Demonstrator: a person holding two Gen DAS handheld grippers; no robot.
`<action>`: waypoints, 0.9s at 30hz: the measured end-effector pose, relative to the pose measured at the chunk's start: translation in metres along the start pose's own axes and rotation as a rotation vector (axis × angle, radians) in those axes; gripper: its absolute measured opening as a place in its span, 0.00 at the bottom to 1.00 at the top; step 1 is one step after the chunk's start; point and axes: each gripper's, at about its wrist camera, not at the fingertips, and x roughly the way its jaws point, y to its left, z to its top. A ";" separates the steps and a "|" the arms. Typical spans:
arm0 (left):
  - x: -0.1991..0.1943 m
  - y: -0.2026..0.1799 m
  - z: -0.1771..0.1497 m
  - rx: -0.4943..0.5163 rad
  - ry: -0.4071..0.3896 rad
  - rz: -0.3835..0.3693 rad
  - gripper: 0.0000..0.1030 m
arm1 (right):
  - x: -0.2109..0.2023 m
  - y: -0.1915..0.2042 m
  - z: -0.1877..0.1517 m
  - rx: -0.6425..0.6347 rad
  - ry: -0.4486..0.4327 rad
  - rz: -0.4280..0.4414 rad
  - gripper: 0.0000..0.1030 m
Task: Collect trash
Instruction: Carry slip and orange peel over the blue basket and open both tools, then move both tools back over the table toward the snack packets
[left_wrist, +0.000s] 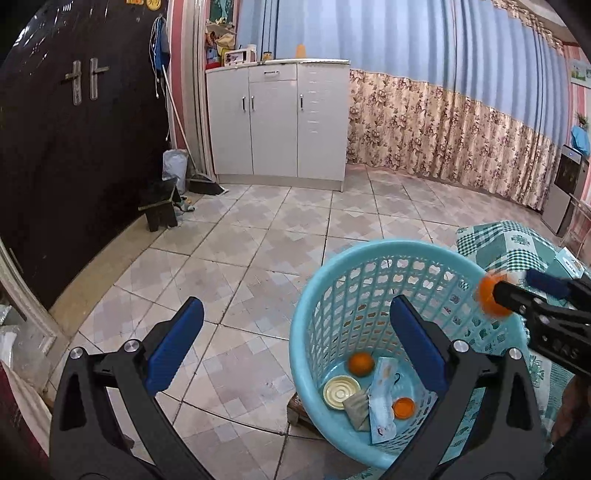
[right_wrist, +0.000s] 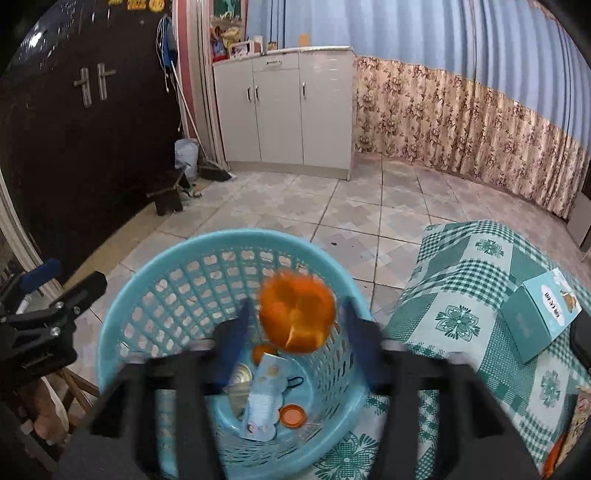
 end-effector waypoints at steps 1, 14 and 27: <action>0.000 0.000 0.001 0.002 -0.002 0.002 0.95 | -0.003 -0.001 0.000 -0.009 -0.011 -0.009 0.76; -0.029 -0.027 0.011 0.044 -0.026 -0.010 0.95 | -0.070 -0.071 -0.016 -0.004 -0.046 -0.122 0.87; -0.065 -0.114 0.003 0.073 -0.018 -0.149 0.95 | -0.201 -0.211 -0.104 0.135 -0.024 -0.413 0.88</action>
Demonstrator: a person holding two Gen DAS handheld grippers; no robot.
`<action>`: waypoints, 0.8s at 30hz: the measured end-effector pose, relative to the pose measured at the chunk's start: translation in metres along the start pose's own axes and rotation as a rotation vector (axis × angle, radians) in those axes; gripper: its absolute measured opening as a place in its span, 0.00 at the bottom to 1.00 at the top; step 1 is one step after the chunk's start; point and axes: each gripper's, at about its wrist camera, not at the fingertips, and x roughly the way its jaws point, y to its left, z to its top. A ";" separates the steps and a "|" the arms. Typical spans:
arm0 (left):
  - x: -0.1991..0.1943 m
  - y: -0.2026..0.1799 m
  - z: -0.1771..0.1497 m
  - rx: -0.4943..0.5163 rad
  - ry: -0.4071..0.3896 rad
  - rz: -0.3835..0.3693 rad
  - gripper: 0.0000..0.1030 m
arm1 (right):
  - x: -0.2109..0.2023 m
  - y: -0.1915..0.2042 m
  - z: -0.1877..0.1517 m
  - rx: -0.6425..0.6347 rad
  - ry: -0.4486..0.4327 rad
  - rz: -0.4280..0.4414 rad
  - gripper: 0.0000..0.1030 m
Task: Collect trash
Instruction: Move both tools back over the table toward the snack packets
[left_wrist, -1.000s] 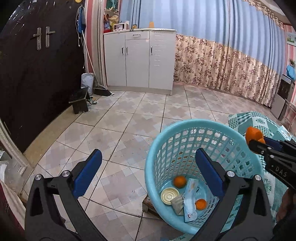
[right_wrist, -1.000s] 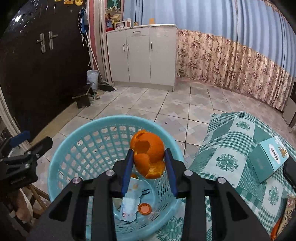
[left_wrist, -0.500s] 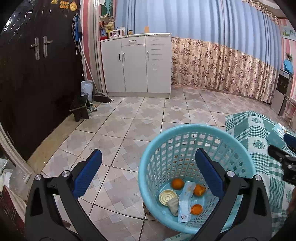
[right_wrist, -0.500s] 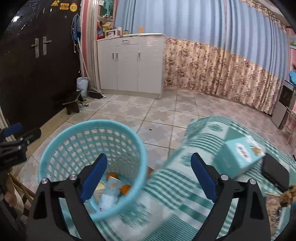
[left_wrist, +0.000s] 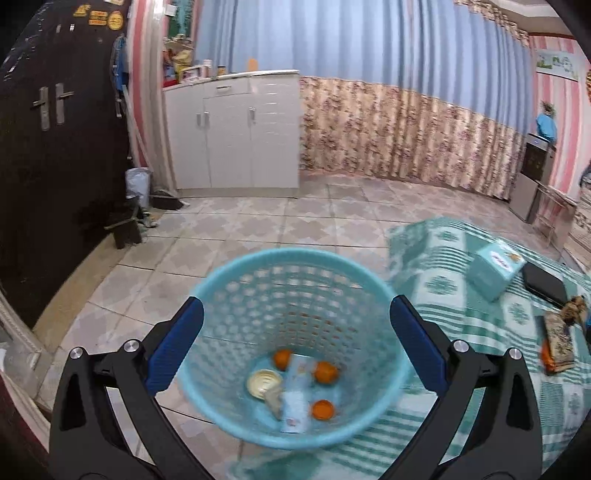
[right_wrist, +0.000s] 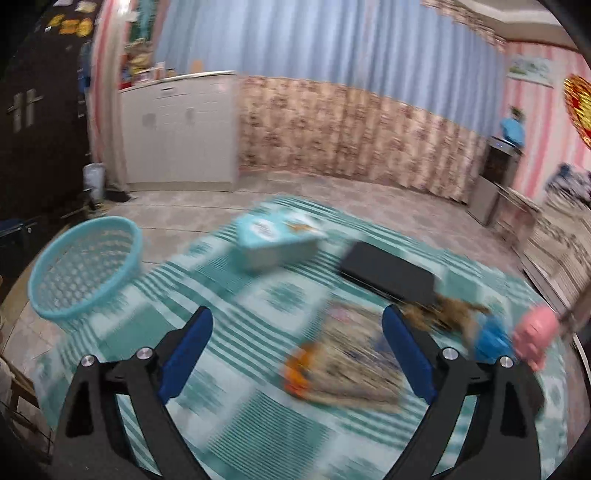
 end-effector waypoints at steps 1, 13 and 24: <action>-0.001 -0.010 -0.002 0.001 0.003 -0.019 0.95 | -0.004 -0.013 -0.007 0.014 0.005 -0.026 0.88; 0.011 -0.168 -0.054 0.145 0.155 -0.258 0.95 | -0.004 -0.123 -0.084 0.181 0.101 -0.196 0.88; 0.025 -0.250 -0.065 0.163 0.265 -0.328 0.95 | -0.005 -0.148 -0.109 0.286 0.125 -0.209 0.88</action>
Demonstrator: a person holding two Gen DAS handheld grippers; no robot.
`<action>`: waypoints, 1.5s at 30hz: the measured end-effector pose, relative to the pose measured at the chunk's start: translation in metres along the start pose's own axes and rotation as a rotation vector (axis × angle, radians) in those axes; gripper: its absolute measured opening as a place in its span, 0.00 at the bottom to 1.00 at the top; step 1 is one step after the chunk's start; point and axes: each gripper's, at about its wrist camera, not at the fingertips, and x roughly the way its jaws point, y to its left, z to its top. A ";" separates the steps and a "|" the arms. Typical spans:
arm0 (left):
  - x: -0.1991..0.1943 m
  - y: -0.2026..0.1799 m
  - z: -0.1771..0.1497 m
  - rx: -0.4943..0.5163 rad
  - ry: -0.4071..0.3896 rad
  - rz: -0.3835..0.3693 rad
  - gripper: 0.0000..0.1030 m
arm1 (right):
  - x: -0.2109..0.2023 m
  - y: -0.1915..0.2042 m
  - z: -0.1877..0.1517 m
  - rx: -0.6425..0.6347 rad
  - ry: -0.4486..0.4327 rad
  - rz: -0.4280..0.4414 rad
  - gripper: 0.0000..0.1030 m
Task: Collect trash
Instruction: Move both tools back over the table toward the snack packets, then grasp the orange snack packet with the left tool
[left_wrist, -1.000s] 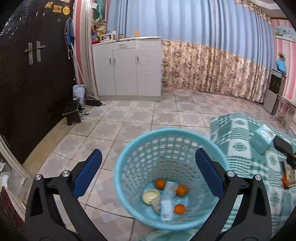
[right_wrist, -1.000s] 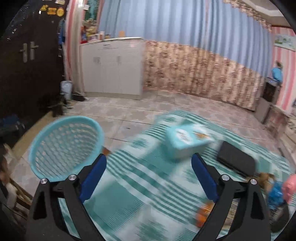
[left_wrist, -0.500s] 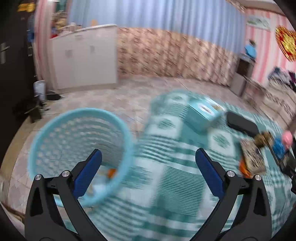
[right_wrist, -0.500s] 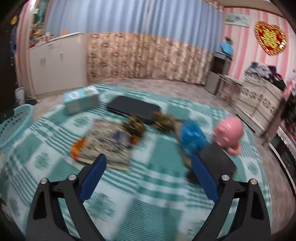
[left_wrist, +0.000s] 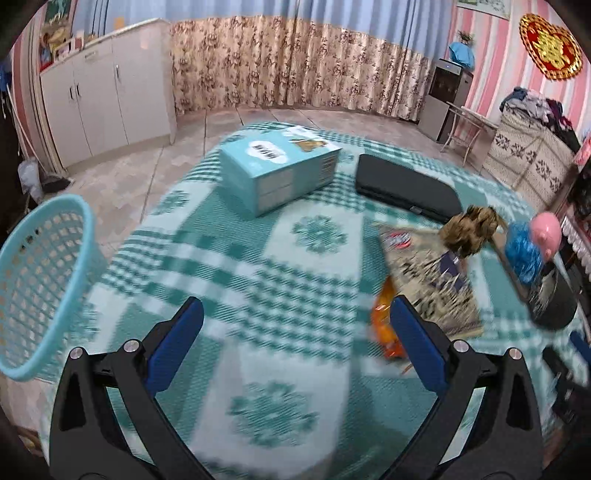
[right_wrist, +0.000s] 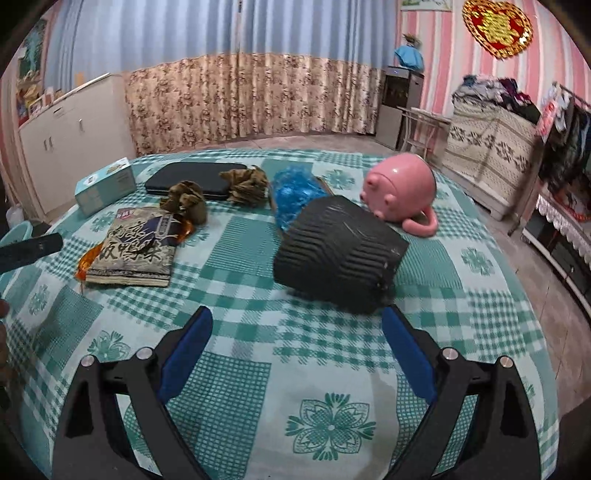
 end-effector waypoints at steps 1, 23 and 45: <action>0.002 -0.005 0.003 -0.002 0.005 -0.003 0.95 | 0.000 0.000 0.000 0.005 0.000 0.007 0.88; 0.029 -0.024 -0.009 0.125 0.102 -0.121 0.67 | 0.007 0.005 -0.008 -0.030 0.023 -0.021 0.88; -0.031 -0.016 0.006 0.202 -0.078 0.047 0.07 | 0.009 0.028 -0.002 -0.076 0.022 0.008 0.88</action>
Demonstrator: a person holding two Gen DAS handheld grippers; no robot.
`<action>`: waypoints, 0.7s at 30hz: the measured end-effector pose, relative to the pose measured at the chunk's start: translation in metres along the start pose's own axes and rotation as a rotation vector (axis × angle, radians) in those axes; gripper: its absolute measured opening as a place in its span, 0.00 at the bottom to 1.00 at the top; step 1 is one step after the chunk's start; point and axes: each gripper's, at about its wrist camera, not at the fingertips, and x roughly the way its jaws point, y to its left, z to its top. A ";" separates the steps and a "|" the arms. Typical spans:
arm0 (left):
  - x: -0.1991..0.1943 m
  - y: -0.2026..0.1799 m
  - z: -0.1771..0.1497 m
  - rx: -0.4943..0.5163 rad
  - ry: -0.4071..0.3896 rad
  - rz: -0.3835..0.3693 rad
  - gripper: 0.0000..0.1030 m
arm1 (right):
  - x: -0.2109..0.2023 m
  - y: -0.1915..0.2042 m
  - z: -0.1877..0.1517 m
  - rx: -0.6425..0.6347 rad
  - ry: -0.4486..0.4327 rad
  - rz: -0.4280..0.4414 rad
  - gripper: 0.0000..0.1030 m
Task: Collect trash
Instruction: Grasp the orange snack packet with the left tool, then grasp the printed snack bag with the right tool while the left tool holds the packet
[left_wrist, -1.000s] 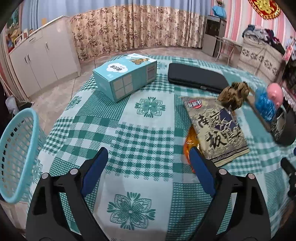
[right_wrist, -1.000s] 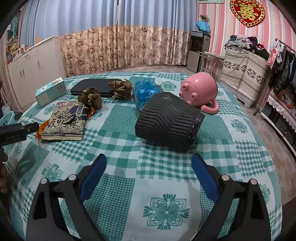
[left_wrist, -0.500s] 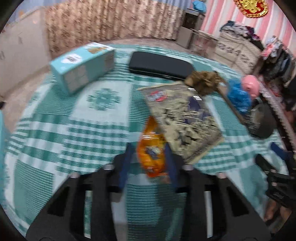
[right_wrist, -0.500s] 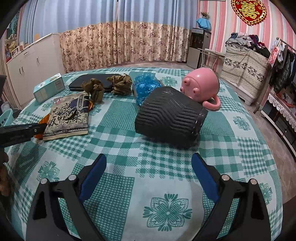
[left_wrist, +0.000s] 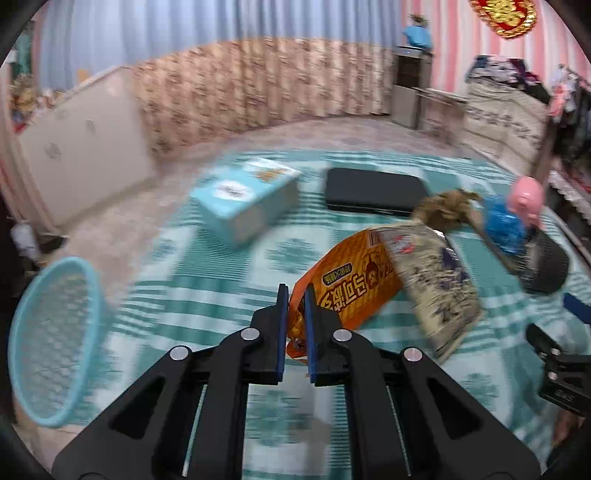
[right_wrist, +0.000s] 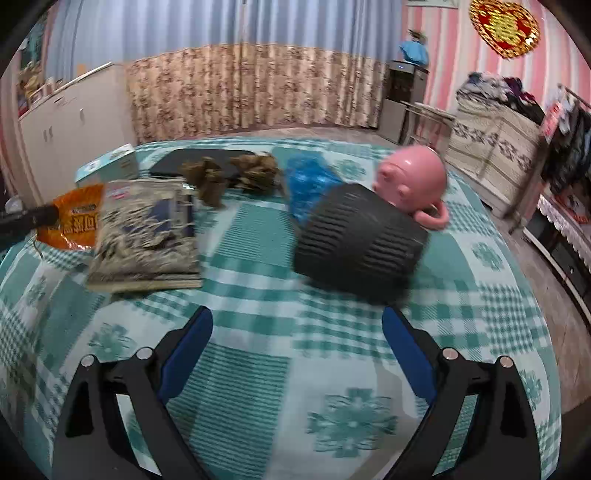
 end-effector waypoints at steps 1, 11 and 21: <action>-0.002 0.009 0.001 -0.017 -0.005 0.034 0.07 | 0.000 0.007 0.003 -0.013 -0.003 0.012 0.88; 0.003 0.046 0.002 -0.081 0.035 0.155 0.06 | 0.036 0.056 0.037 -0.081 0.045 0.080 0.88; 0.014 0.040 0.001 -0.074 0.056 0.115 0.06 | 0.060 0.075 0.036 -0.096 0.128 0.181 0.33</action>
